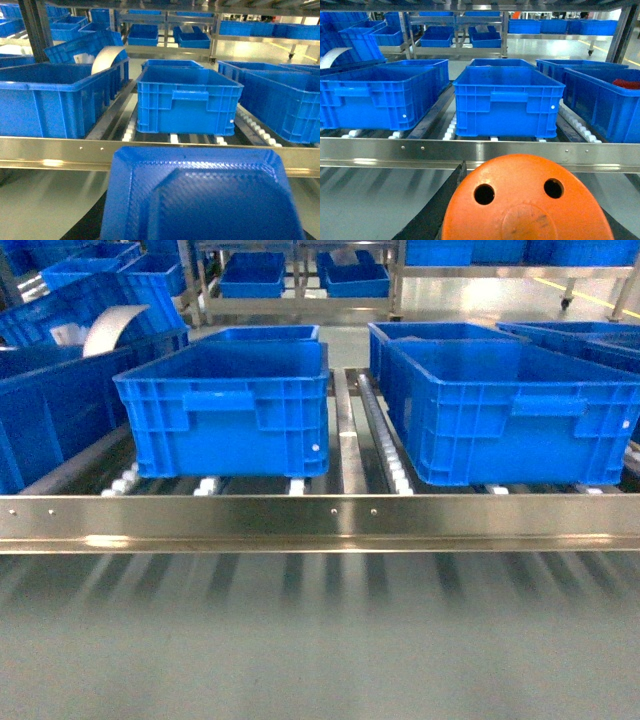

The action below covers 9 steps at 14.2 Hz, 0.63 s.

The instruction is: Sort blue parts and orange caps into right shelf containers

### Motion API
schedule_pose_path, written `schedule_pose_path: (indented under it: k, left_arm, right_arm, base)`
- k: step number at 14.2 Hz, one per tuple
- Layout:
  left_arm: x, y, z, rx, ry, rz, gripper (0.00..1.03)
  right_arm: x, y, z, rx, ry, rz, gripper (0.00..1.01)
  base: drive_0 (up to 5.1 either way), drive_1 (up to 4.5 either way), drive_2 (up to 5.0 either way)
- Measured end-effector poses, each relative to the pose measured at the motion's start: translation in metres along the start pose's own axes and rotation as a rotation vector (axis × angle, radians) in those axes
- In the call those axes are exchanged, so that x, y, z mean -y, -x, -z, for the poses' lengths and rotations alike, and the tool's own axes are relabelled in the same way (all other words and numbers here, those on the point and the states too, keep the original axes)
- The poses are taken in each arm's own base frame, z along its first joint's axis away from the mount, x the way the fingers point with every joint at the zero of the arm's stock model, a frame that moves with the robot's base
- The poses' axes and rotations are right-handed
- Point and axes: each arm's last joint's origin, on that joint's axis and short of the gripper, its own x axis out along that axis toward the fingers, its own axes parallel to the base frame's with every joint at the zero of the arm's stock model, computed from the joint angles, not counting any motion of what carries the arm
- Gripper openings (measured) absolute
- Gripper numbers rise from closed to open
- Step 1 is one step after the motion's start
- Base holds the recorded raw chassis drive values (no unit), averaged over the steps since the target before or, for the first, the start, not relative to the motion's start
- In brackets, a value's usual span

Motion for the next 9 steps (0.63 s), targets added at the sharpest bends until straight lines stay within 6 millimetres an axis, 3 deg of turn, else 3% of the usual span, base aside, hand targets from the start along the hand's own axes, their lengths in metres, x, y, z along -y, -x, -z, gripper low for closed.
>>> schedule_pose_path:
  k: [9]
  left_arm:
    - [0.0, 0.0, 0.0, 0.0, 0.0, -0.001, 0.41]
  right_arm:
    - [0.0, 0.0, 0.0, 0.0, 0.0, 0.0, 0.43]
  base:
    - [0.0, 0.0, 0.0]
